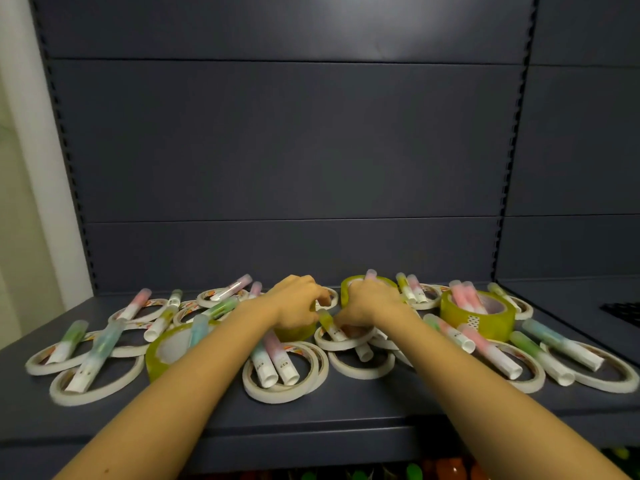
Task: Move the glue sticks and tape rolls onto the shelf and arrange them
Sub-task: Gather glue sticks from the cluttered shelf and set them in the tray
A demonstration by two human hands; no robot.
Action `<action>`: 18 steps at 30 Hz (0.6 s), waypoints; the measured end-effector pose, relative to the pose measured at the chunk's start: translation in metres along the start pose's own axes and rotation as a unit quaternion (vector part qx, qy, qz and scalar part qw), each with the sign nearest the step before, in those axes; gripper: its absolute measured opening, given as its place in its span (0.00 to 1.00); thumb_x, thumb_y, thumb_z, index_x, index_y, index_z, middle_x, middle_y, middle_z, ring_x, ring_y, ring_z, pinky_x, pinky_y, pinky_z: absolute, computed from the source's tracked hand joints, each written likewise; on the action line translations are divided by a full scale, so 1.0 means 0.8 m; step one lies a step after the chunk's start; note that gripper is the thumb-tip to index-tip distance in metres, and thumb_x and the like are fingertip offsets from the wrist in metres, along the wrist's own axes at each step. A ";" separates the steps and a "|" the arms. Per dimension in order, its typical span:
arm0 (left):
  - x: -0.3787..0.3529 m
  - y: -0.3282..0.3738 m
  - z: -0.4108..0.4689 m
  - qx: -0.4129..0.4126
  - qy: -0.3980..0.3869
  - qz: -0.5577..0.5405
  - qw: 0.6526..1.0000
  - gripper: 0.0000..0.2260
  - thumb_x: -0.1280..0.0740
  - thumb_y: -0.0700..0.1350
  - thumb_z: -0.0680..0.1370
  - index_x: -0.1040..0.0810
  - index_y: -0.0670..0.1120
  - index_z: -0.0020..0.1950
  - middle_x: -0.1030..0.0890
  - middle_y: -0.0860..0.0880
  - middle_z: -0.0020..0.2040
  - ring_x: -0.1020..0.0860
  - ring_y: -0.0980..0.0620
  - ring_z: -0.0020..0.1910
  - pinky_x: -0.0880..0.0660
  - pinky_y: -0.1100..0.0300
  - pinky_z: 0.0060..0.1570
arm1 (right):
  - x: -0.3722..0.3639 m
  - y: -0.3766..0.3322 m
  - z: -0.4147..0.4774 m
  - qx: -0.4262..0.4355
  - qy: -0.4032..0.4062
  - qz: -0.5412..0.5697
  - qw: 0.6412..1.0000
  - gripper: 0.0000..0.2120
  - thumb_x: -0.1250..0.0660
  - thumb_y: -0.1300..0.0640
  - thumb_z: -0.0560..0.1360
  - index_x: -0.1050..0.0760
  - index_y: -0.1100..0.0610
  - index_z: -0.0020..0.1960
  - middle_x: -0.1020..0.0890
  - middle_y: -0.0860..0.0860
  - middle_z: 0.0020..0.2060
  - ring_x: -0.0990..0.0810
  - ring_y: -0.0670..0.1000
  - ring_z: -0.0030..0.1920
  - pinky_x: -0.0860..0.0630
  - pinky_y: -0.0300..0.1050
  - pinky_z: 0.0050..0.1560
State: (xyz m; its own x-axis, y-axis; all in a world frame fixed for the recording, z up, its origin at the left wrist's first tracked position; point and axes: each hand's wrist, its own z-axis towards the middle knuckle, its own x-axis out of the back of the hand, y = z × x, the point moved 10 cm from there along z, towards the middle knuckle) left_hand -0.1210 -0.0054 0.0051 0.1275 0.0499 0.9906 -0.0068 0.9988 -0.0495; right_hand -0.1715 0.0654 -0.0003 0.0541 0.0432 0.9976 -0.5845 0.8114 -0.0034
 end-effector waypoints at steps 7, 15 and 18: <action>-0.011 0.006 0.004 -0.008 -0.024 0.027 0.999 0.15 0.37 0.41 0.74 0.24 0.53 0.58 0.28 0.46 0.55 0.29 0.43 0.57 0.29 0.43 0.57 | 0.055 0.022 -0.017 0.016 0.152 0.268 0.951 0.14 0.32 0.45 0.71 0.28 0.53 0.51 0.20 0.52 0.47 0.22 0.54 0.49 0.29 0.45 0.43; -0.006 0.022 0.019 -0.076 -0.024 0.126 0.989 0.11 0.33 0.49 0.75 0.24 0.51 0.58 0.25 0.49 0.56 0.29 0.49 0.59 0.36 0.54 0.65 | 0.087 0.065 -0.043 0.035 0.262 0.339 0.903 0.12 0.29 0.49 0.70 0.27 0.50 0.50 0.19 0.45 0.39 0.20 0.50 0.46 0.22 0.49 0.47; 0.017 0.022 0.017 -0.075 -0.012 0.107 0.991 0.14 0.31 0.49 0.74 0.23 0.51 0.60 0.24 0.49 0.57 0.27 0.49 0.55 0.30 0.54 0.58 | 0.088 0.084 -0.052 0.032 0.285 0.361 0.887 0.12 0.28 0.49 0.70 0.27 0.50 0.51 0.17 0.48 0.43 0.19 0.49 0.46 0.22 0.48 0.47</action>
State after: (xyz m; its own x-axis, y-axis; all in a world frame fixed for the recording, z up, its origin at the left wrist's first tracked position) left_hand -0.1333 0.0131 0.0192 0.1152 0.2620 0.9582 0.1166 0.9544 -0.2749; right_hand -0.1737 0.1471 0.0666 0.0355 0.8409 0.5400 -0.6776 0.4174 -0.6055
